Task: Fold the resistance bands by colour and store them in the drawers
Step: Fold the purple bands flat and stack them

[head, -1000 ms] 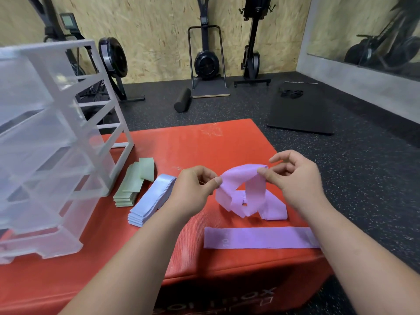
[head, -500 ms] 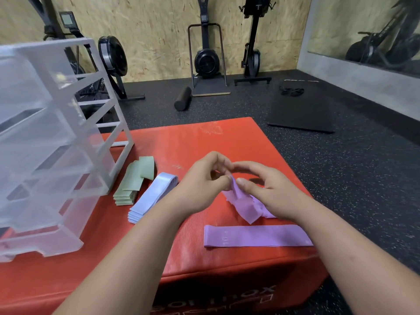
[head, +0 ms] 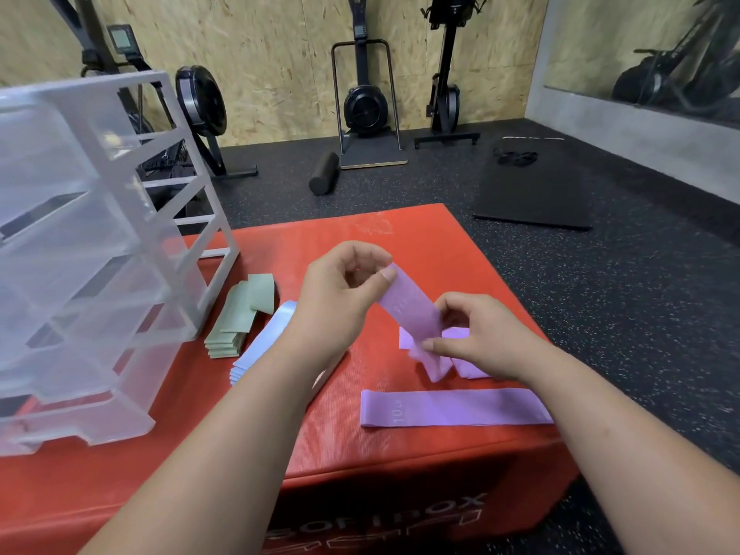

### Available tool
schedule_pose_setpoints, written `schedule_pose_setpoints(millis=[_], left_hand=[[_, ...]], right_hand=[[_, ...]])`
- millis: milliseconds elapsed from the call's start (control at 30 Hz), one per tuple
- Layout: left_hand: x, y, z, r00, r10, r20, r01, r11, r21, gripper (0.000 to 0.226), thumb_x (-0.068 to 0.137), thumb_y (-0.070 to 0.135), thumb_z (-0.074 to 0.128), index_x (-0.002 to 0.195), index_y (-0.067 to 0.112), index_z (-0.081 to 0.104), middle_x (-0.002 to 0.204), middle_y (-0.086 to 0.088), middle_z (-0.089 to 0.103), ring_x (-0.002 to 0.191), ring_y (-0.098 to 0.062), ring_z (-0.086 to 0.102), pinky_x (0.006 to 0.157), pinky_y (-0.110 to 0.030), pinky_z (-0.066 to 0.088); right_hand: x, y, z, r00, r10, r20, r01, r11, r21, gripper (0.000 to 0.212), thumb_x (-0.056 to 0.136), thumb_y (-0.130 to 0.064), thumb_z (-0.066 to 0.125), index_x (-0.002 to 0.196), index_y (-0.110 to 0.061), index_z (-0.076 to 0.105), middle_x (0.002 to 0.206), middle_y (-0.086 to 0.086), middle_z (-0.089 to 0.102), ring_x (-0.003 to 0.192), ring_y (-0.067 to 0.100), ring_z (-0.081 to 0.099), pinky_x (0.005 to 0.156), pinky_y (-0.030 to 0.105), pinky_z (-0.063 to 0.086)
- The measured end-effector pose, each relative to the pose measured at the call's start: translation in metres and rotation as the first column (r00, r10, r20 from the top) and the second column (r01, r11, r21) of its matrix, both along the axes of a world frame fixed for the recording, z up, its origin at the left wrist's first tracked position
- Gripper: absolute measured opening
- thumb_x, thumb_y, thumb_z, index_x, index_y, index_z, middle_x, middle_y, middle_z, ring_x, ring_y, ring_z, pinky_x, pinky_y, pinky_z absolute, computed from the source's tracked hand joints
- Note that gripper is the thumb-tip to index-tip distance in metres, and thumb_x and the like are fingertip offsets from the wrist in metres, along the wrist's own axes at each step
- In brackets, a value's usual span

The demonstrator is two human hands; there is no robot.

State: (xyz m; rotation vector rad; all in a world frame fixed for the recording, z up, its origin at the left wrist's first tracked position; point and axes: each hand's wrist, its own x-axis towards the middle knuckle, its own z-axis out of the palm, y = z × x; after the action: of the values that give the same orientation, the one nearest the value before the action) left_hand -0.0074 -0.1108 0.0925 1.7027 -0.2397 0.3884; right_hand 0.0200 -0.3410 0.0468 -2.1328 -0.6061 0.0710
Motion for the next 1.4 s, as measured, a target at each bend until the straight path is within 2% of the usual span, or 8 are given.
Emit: schedule_pose_setpoints(millis=[200,300,500,667,800,900,1067,1400], left_hand=[[-0.004,0.016,0.002,0.984,0.171,0.051,-0.170,0.985,-0.022,0.017,0.100,0.011,0.072,0.113,0.022,0.077,0.097,-0.002,0.077,0.082,-0.010,0.066,0.068,-0.028,0.054],[-0.007,0.024,0.002,0.965,0.249,0.078,-0.250,0.968,-0.001,0.020,0.101,0.014,0.070,0.116,0.024,0.077,0.096,0.004,0.075,0.084,-0.008,0.065,0.075,-0.025,0.053],[-0.015,0.027,-0.020,0.956,0.291,-0.022,-0.289,0.954,0.079,0.014,0.101,0.022,0.071,0.109,0.028,0.079,0.097,0.005,0.077,0.081,-0.009,0.066,0.074,-0.037,0.056],[-0.024,0.026,-0.040,0.949,0.271,-0.161,-0.266,0.963,0.049,0.005,0.095,0.026,0.076,0.099,0.027,0.080,0.093,0.003,0.077,0.085,-0.016,0.071,0.081,-0.043,0.064],[-0.029,0.020,-0.059,0.932,0.252,-0.261,-0.250,0.967,0.043,0.006,0.098,0.017,0.073,0.097,0.021,0.078,0.088,-0.007,0.072,0.066,-0.011,0.063,0.066,-0.028,0.056],[-0.036,0.015,-0.070,0.921,0.249,-0.301,-0.243,0.968,0.058,0.005,0.100,0.008,0.070,0.101,0.009,0.075,0.082,-0.008,0.068,0.056,0.000,0.057,0.055,-0.014,0.049],[-0.042,0.018,-0.086,0.907,0.262,-0.328,-0.237,0.965,0.116,0.005,0.098,0.012,0.072,0.098,0.016,0.075,0.080,-0.005,0.070,0.072,-0.016,0.063,0.079,-0.046,0.063],[-0.051,0.025,-0.107,0.912,0.313,-0.267,-0.221,0.920,0.323,0.010,0.089,0.019,0.081,0.094,0.022,0.074,0.077,0.002,0.070,0.067,-0.016,0.065,0.077,-0.054,0.064]], right_hand=[[-0.003,-0.037,0.007,0.994,-0.044,0.103,0.070,0.962,-0.265,0.020,0.081,-0.028,0.087,0.086,-0.039,0.071,0.090,-0.026,0.072,0.091,-0.005,0.065,0.084,0.021,0.047],[-0.007,-0.057,0.005,0.993,-0.067,0.100,0.097,0.938,-0.333,0.019,0.082,-0.029,0.084,0.082,-0.043,0.071,0.092,-0.032,0.070,0.092,-0.008,0.063,0.085,0.016,0.045],[-0.024,-0.094,0.003,0.984,-0.100,-0.151,0.094,0.994,-0.050,0.012,0.092,-0.013,0.079,0.100,-0.022,0.078,0.096,-0.002,0.080,0.088,0.011,0.073,0.084,0.035,0.058],[-0.044,-0.114,-0.008,0.925,-0.178,-0.335,0.235,0.962,0.139,0.018,0.092,-0.023,0.079,0.110,-0.024,0.079,0.109,0.020,0.075,0.086,0.018,0.067,0.075,0.036,0.059],[-0.058,-0.127,-0.016,0.855,-0.132,-0.502,0.264,0.943,0.202,0.037,0.081,-0.023,0.088,0.117,-0.026,0.077,0.110,0.034,0.069,0.092,0.025,0.066,0.087,0.043,0.054],[-0.069,-0.134,-0.021,0.808,-0.050,-0.587,0.214,0.953,0.213,0.046,0.077,-0.009,0.088,0.121,-0.021,0.075,0.116,0.023,0.074,0.098,0.027,0.068,0.096,0.046,0.054],[-0.077,-0.134,-0.030,0.795,-0.186,-0.577,0.364,0.908,0.209,0.039,0.086,0.001,0.081,0.120,-0.017,0.074,0.109,0.014,0.079,0.090,0.027,0.072,0.096,0.050,0.060],[-0.077,-0.135,-0.038,0.751,-0.368,-0.549,0.498,0.861,0.104,0.038,0.091,0.004,0.074,0.122,-0.017,0.068,0.086,0.016,0.077,0.078,0.021,0.072,0.078,0.039,0.061]])
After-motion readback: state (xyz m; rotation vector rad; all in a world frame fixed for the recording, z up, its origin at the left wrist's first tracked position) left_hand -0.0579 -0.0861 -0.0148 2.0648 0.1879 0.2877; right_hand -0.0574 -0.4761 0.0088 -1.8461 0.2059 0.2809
